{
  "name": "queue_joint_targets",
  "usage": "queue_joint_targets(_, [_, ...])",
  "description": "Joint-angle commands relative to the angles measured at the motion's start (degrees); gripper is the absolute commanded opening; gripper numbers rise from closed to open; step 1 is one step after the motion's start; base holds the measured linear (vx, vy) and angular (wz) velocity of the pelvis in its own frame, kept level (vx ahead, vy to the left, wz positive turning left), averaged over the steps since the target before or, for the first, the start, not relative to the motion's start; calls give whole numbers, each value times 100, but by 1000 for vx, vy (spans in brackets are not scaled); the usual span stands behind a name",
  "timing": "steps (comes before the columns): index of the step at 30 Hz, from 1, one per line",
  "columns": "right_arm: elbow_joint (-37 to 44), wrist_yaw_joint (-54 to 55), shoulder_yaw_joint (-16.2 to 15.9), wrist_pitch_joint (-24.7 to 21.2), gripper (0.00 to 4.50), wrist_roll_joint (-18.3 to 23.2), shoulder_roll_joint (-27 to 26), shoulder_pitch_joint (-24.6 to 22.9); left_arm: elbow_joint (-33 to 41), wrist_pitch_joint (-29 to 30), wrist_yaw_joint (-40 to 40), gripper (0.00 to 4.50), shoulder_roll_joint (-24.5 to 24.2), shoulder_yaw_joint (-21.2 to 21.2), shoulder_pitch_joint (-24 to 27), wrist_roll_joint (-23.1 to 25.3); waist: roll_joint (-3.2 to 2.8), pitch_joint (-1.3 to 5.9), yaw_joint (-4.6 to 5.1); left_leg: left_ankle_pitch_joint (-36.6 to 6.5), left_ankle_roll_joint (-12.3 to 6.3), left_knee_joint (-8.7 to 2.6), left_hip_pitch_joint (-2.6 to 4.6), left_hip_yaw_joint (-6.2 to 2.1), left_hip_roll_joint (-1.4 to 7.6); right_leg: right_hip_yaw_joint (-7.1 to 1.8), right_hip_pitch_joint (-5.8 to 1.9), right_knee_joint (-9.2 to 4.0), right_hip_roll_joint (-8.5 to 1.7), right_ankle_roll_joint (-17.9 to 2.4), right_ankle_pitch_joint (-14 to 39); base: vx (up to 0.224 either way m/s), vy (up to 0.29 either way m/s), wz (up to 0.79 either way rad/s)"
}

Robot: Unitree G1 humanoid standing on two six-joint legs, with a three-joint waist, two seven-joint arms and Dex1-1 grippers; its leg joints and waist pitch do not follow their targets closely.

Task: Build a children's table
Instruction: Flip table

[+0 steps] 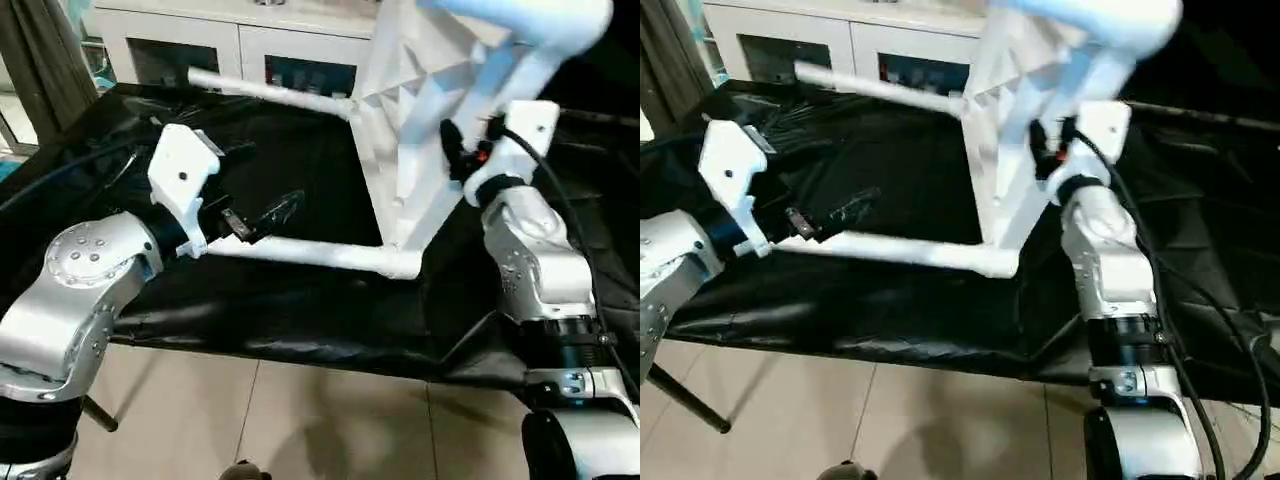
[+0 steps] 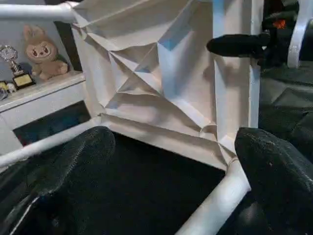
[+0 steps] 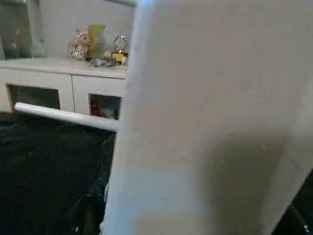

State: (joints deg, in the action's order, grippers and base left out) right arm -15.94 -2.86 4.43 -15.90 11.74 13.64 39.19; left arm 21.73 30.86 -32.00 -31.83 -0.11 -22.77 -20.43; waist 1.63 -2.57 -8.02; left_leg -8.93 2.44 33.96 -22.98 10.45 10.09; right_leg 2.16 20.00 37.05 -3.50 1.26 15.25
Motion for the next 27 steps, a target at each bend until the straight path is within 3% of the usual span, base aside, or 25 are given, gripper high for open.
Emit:
queue_joint_targets(1, [-238, 175, 22, -342, 209, -217, 107, -85, -25, -60, 6, 450, -66, -102, -127, 108, -66, 324, 81, -1271, 708, -429, 273, -116, 286, -236, 9, -414, -376, -499, 99, 0, 0, 0])
queue_joint_targets(4, [-250, 262, -63, -496, 209, -337, 130, -35, -86, -142, -25, 450, -99, -194, -162, 264, -61, 321, 82, -1389, 748, -444, 276, -123, 293, -240, 18, -425, -390, -484, 256, 0, 0, 0])
queue_joint_targets(5, [-271, 284, -94, -562, 209, -391, 120, -13, -131, -224, -39, 450, -126, -254, -198, 377, -15, 309, 84, -1415, 741, -455, 265, -120, 297, -243, 21, -446, -396, -471, 364, 0, 0, 0])
queue_joint_targets(7, [-315, 262, -105, -682, 209, -371, 69, 19, -224, -372, -51, 450, -181, -358, -279, 577, -29, 307, 78, -1476, 745, -458, 272, -121, 295, -250, 38, -456, -405, -434, 510, 0, 0, 0])
queue_joint_targets(9, [-412, 140, -115, -842, 209, -278, 10, 52, -357, -580, -75, 450, -225, -480, -416, 811, 42, 304, 85, -1490, 744, -469, 265, -126, 301, -247, 28, -463, -406, -418, 598, 0, 0, 0])
queue_joint_targets(10, [-420, 129, -116, -850, 260, -273, 7, 54, -369, -603, -78, 450, -226, -491, -427, 830, 21, 305, 79, -1485, 753, -473, 260, -133, 305, -246, 28, -456, -418, -416, 609, 0, 0, 0])
queue_joint_targets(11, [-445, 41, -136, -930, 273, -224, -26, 44, -495, -878, -53, 450, -281, -629, -534, 1121, 17, 307, 87, -1553, 804, -479, 274, -141, 312, -241, 52, -464, -415, -394, 611, 0, 0, 0])
queue_joint_targets(15, [-542, 3, -198, -928, 300, -266, -53, -8, -625, -1256, 62, 450, -228, -727, -713, 1413, 51, 330, 102, -1584, 897, -480, 272, -149, 313, -234, 43, -446, -428, -424, 450, 0, 0, 0])
queue_joint_targets(18, [-776, 89, -268, -790, 331, -409, -83, -102, -642, -1580, 184, 450, -121, -796, -891, 1618, 71, 358, 79, -1118, 855, -435, 236, -131, 305, -227, 6, -386, -420, -514, -270, 0, 0, 0])
queue_joint_targets(22, [-1123, -4, -165, -300, 331, -316, -258, -195, -612, -1956, 205, 450, 13, -850, -1079, 1727, 62, 357, 70, -1025, 812, -420, 222, -123, 296, -222, -16, -367, -429, -546, -415, 0, 0, 0])
queue_joint_targets(27, [-1777, -313, -166, 835, 331, -337, -368, -57, -469, -2361, 42, 450, 113, -896, -1271, 1726, 63, 396, 103, -800, 698, -373, 201, -119, 299, -205, -43, -320, -422, -704, -866, 0, 0, 0])
